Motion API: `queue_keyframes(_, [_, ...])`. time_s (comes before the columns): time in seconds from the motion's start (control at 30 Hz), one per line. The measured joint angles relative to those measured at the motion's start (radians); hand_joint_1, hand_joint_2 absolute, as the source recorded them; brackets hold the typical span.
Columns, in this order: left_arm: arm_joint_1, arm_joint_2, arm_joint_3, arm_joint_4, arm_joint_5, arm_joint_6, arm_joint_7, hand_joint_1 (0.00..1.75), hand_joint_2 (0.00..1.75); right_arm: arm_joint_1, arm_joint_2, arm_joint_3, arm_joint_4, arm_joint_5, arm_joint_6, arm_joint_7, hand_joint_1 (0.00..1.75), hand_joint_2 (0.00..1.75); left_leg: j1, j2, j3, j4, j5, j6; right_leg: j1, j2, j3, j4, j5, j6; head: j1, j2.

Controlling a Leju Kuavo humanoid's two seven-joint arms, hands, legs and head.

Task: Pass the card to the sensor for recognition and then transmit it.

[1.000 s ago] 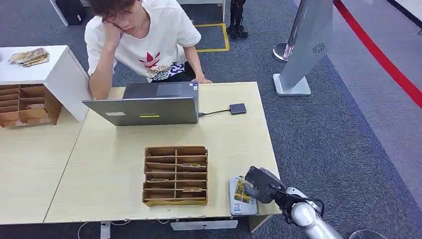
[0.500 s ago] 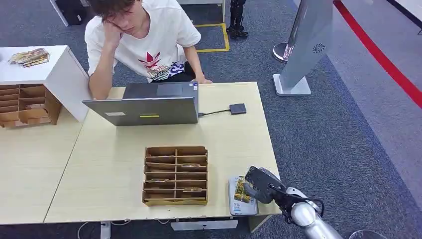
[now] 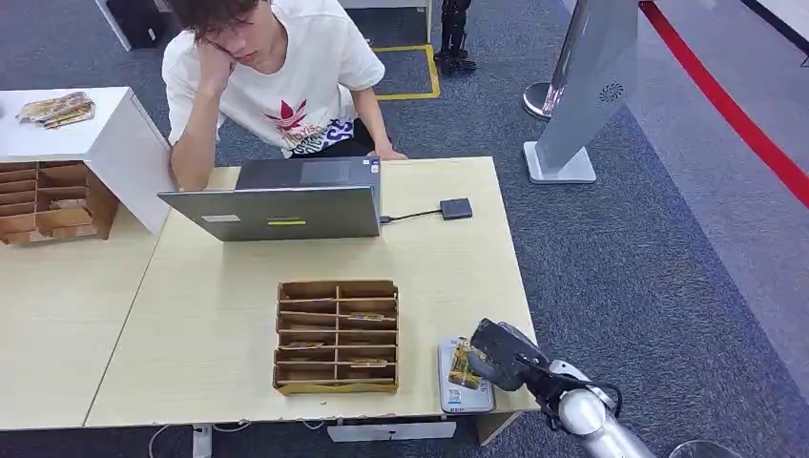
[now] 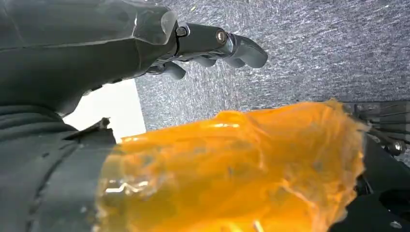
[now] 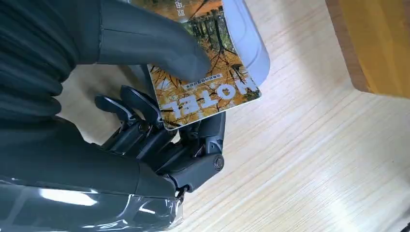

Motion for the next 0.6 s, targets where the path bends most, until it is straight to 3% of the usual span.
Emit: queue_keyframes(0.6, [-0.001, 0.0, 0.0, 0.0, -0.003, -0.003, 0.003, 0.0, 0.0, 0.0, 0.0, 0.0, 0.0, -0.001, 0.003, 0.0, 1.75, 1.75, 0.0, 0.0, 0.0, 0.0, 0.0, 0.0, 0.0, 0.0, 0.0, 0.0, 0.0, 0.0, 0.0, 0.0])
